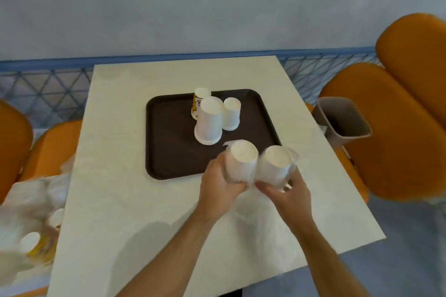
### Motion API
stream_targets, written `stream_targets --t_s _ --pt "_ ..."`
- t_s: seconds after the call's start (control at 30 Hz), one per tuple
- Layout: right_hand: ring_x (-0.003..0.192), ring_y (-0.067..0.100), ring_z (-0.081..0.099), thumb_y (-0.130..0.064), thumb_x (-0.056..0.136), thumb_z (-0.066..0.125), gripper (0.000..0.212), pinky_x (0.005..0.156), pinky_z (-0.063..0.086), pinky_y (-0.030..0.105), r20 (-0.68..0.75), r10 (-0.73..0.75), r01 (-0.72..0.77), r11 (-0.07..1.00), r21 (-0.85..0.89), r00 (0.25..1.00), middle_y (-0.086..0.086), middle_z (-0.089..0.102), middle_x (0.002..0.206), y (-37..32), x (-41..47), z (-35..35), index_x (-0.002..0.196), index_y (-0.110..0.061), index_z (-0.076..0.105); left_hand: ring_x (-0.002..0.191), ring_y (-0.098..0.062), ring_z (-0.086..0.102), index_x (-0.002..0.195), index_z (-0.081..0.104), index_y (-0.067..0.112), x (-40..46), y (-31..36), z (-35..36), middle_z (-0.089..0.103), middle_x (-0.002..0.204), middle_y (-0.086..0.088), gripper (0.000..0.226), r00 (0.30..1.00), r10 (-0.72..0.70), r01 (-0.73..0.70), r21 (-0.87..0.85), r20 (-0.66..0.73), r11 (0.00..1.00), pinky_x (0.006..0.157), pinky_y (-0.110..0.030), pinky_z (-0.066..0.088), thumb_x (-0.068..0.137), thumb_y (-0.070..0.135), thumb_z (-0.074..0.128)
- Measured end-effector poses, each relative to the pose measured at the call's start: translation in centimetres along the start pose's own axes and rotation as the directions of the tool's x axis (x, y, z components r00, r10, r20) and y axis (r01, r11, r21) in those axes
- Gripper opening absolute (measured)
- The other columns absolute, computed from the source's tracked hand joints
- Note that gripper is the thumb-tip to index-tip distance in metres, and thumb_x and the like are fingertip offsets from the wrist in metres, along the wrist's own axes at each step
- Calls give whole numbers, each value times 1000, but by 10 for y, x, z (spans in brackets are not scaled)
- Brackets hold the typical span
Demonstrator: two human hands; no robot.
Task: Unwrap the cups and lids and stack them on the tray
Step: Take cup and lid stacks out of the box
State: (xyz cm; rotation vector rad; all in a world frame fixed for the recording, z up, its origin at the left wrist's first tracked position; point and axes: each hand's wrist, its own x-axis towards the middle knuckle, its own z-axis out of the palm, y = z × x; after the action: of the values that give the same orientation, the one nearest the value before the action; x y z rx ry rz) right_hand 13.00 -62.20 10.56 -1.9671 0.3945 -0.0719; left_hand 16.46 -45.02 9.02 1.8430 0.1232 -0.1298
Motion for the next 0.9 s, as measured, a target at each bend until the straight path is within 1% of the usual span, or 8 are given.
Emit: stream_targets --t_s 0.13,0.3,0.37,0.47,0.53,0.57,0.73,0.9 --pt "106 6 63 -61 64 85 73 87 51 23 -56 10 -12 1000 -25 998 -25 62 116 34 27 -43 126 -49 49 108 -7 61 123 55 38 17 6 68 65 113 15 79 999 -1 0 22 32 1000 92 -41 54 52 37 90" --pt "113 15 64 -64 71 80 75 99 56 41 -73 -18 12 996 -83 997 -16 62 126 67 54 -68 133 -42 46 111 -7 60 126 54 37 29 8 110 65 116 17 80 999 -13 11 46 42 999 97 -36 51 56 28 90" --pt "114 16 64 -66 72 77 73 100 54 40 -71 -5 -2 995 -96 997 -15 61 127 76 61 -71 133 -42 44 113 -5 59 129 52 38 30 6 120 64 117 19 83 998 -28 26 49 54 998 99 -34 50 57 25 90" --pt "113 13 63 -72 68 74 80 96 52 26 -53 21 -27 993 -114 998 -16 60 126 89 68 -71 134 -39 45 115 -7 58 135 48 36 30 3 128 63 120 16 86 998 -40 34 94 58 995 101 -36 50 61 25 91" --pt "109 10 62 -64 70 79 75 89 45 13 -45 43 -49 989 -142 998 -16 60 123 95 70 -70 132 -37 45 117 -9 56 137 45 37 30 1 131 61 123 16 89 997 -54 47 114 59 992 103 -39 49 62 26 90" --pt "108 10 61 -60 72 81 74 88 43 12 -46 52 -59 986 -155 998 -16 60 122 99 71 -69 132 -36 46 118 -9 56 138 44 39 31 0 132 61 124 17 89 996 -62 55 121 59 991 104 -40 48 62 27 90" --pt "120 19 60 -39 80 85 74 103 48 31 -17 105 -106 987 -123 994 -3 60 133 102 75 -67 139 -23 44 120 -10 55 137 44 39 29 -1 133 60 126 16 89 993 -95 85 143 65 986 104 -40 48 63 21 90" --pt "129 18 50 -48 65 92 106 107 44 41 -147 97 -102 994 -29 984 -6 47 147 90 55 -63 149 -35 30 123 -10 52 140 41 38 23 -1 124 56 132 16 94 992 -84 61 225 92 973 103 -33 47 63 15 89"
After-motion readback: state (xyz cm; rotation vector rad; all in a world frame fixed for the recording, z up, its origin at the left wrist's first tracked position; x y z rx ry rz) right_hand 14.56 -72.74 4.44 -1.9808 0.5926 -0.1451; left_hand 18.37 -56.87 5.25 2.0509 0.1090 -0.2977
